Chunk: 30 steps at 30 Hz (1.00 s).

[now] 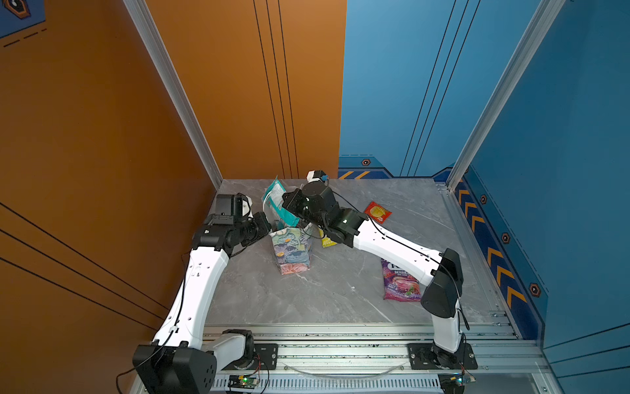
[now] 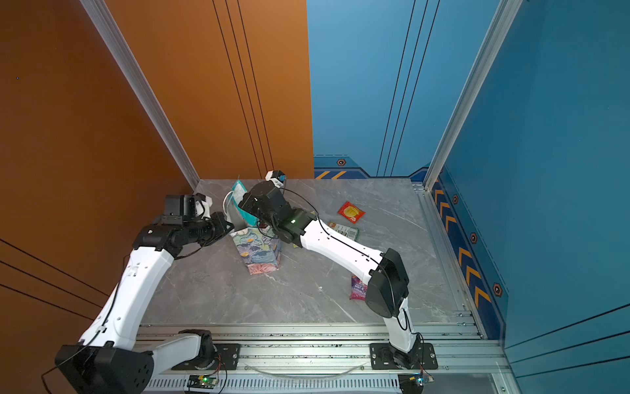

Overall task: Place the snacks into the paper bag
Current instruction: Place the snack in the paper bag.

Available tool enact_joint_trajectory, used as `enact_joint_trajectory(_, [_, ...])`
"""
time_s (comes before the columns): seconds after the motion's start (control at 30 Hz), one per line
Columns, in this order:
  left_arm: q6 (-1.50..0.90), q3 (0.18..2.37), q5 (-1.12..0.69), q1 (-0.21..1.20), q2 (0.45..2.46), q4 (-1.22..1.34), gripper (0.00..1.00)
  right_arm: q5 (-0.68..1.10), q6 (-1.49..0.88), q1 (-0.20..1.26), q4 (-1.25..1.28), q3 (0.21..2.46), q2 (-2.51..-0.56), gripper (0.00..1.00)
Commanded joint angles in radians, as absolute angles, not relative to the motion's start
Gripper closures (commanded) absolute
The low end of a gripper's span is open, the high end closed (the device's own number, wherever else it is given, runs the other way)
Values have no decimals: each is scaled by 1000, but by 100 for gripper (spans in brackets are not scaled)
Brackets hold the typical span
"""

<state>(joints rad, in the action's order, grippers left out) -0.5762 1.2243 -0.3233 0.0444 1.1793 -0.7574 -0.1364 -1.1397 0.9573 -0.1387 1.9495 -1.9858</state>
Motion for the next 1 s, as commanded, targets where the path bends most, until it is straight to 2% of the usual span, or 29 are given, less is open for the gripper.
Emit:
enact_joint_trajectory(0.0, [-575, 1209, -364, 40, 1162, -747, 100, -142, -1167, 965, -102, 2016, -1999, 100])
enact_joint_trajectory(0.07, [-579, 1207, -367, 38, 1161, -743, 100, -133, -1166, 968, -100, 2027, -2005, 99])
enact_joint_trajectory(0.2, [-580, 1206, -374, 35, 1162, -738, 100, -147, -1123, 966, -98, 2027, -1987, 68])
enact_joint_trajectory(0.33, [-579, 1205, -377, 32, 1161, -738, 100, -187, -1046, 950, -72, 1989, -1930, 54])
enact_joint_trajectory(0.73, [-583, 1210, -381, 29, 1165, -735, 100, -206, -867, 798, -102, 1695, -1678, 50])
enact_joint_trajectory(0.97, [-586, 1216, -382, 29, 1179, -735, 100, -56, -822, 609, -231, 1435, -1535, 49])
